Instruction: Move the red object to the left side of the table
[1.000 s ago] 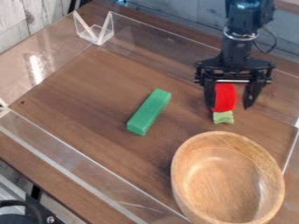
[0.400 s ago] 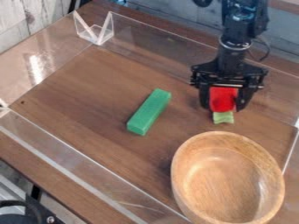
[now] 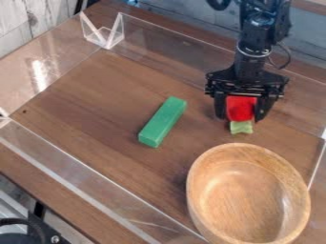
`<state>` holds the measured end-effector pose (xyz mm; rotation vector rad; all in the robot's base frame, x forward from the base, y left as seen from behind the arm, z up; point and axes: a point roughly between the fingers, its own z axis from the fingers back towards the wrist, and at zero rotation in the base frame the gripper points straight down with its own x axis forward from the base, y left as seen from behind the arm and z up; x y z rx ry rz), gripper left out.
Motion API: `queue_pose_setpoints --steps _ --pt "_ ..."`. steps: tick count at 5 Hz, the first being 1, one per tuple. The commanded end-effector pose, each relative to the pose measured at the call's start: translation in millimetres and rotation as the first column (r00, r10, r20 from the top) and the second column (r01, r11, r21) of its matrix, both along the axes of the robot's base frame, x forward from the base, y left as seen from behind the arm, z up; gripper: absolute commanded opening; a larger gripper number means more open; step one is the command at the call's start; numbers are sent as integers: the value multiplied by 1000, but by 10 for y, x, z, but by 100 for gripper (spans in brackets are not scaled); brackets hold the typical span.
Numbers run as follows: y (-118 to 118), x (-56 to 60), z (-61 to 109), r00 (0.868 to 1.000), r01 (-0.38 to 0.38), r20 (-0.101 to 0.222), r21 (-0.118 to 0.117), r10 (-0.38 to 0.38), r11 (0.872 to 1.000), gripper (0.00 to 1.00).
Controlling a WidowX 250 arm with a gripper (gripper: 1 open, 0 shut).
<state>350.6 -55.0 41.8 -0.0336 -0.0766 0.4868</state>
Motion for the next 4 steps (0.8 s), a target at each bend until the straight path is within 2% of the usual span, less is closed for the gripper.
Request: queue_pose_setpoints --steps 1,2,3,4 --pt "49 103 137 998 31 48 -9 -30 999 100" --pt "10 89 236 994 99 53 -14 -98 995 100" --pt "-40 83 340 984 171 61 -18 -170 985 100" --pt "-113 62 424 990 128 70 -21 -126 992 100"
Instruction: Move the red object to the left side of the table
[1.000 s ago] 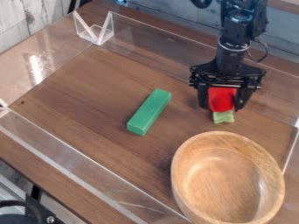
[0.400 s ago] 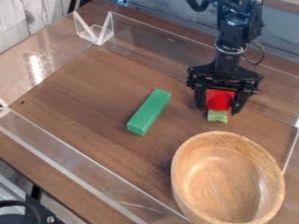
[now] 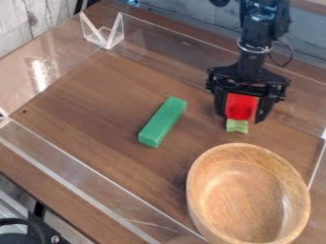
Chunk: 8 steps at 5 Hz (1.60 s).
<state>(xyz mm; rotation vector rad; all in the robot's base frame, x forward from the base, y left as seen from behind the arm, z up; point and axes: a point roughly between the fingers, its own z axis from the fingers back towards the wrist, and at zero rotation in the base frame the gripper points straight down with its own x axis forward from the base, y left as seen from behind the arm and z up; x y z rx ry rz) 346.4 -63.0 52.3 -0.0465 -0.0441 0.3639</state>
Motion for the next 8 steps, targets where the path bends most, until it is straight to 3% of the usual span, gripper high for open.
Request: queue_pose_setpoints --steps 1,3,4,6,7,8 --pt "-95 76 364 994 -50 99 -21 52 999 100" --pt "-39 103 528 995 -34 94 -26 36 999 100" --pt "64 5 348 997 -4 82 -21 6 1000 0" --pt "391 -115 995 988 -9 152 -76 21 997 0" --pt "384 -172 1076 987 -5 161 -80 18 997 100" --pt "264 -140 928 988 24 152 -81 -11 996 100"
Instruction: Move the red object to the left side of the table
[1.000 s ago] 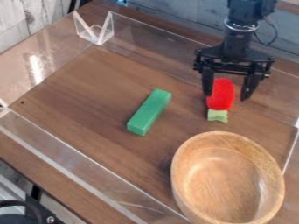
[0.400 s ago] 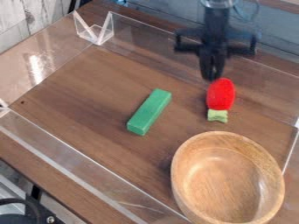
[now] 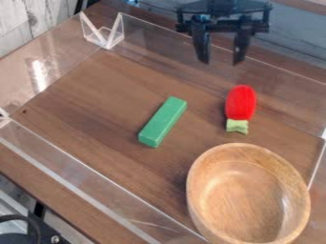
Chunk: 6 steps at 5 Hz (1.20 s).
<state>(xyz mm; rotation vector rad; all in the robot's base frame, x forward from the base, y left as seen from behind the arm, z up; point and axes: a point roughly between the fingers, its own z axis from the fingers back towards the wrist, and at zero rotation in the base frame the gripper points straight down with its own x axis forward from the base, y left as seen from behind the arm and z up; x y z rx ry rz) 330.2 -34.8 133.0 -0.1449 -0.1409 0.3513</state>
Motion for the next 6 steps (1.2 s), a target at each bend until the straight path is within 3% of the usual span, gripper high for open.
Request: queue_pose_setpoints --steps 1,3,4,5,6 --pt "-144 47 -40 999 32 33 -3 -31 999 100" --pt "-456 -26 -557 997 82 -1 11 -82 997 100" --pt "-436 -39 -624 998 59 -7 15 -59 998 0" --pt "-393 -75 -522 998 57 -5 23 -57 998 0" --pt "-413 -167 -365 993 118 6 21 -118 993 0"
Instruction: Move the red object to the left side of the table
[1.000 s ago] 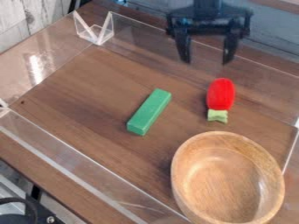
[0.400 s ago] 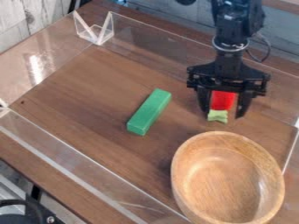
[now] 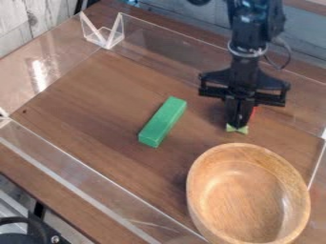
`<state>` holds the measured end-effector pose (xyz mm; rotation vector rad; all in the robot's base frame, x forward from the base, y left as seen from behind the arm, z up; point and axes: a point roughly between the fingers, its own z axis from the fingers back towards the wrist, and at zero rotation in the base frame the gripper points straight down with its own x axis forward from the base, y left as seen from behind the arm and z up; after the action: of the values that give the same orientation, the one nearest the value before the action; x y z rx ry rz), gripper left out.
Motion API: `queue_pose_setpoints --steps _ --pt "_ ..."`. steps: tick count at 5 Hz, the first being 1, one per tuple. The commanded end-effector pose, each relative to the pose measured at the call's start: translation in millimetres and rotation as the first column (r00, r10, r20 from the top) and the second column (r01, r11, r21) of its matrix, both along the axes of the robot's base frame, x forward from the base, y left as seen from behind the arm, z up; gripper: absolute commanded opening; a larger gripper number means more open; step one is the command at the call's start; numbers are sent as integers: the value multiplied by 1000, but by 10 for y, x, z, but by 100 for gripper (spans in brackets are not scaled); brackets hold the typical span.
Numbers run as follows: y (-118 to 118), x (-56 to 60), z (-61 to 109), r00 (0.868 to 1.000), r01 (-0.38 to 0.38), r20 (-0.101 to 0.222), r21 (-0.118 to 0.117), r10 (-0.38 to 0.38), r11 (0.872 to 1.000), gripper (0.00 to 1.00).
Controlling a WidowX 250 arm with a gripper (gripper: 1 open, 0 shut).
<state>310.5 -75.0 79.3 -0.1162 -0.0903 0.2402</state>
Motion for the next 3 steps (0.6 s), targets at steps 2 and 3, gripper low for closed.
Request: queue_pose_setpoints --steps 2,3 --pt "145 -111 768 993 67 104 -29 -63 997 0" --pt "238 -179 1121 992 42 119 -6 -41 999 0"
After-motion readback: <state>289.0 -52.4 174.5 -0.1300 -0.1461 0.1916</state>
